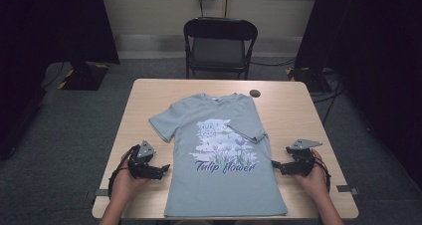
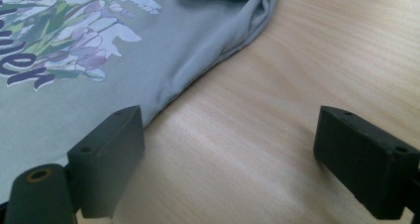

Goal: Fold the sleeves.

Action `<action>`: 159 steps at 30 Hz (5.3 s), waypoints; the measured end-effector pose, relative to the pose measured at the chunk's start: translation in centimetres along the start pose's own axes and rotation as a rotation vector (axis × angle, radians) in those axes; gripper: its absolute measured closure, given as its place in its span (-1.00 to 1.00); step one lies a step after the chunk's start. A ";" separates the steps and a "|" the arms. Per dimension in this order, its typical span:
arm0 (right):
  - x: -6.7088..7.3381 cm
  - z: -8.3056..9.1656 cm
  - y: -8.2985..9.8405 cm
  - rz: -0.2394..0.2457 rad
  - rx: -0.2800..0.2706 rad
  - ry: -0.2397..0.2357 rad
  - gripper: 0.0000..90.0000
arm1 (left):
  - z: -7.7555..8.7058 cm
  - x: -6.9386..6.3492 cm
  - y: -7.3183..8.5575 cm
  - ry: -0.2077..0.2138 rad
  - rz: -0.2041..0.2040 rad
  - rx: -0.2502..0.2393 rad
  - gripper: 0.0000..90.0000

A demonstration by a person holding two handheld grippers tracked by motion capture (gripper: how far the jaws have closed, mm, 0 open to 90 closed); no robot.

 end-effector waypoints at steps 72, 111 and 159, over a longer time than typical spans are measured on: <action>0.0 0.0 0.0 -0.001 0.000 0.001 -0.74 | -6.5 15.3 -5.5 -0.144 0.187 0.023 -0.13; 0.0 0.0 0.0 0.000 0.000 0.000 -0.75 | -4.6 11.4 -11.5 -0.055 0.232 0.016 0.91; 0.1 0.0 0.0 0.006 0.001 -0.006 -0.75 | -8.1 3.1 -19.9 -0.009 0.147 0.020 0.90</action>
Point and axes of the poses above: each handheld gripper's, and its own axes: z roughly backward along the jaws, y roughly out of its underside, x roughly to its left, the point moved 7 cm from there along -z, roughly forward along the jaws
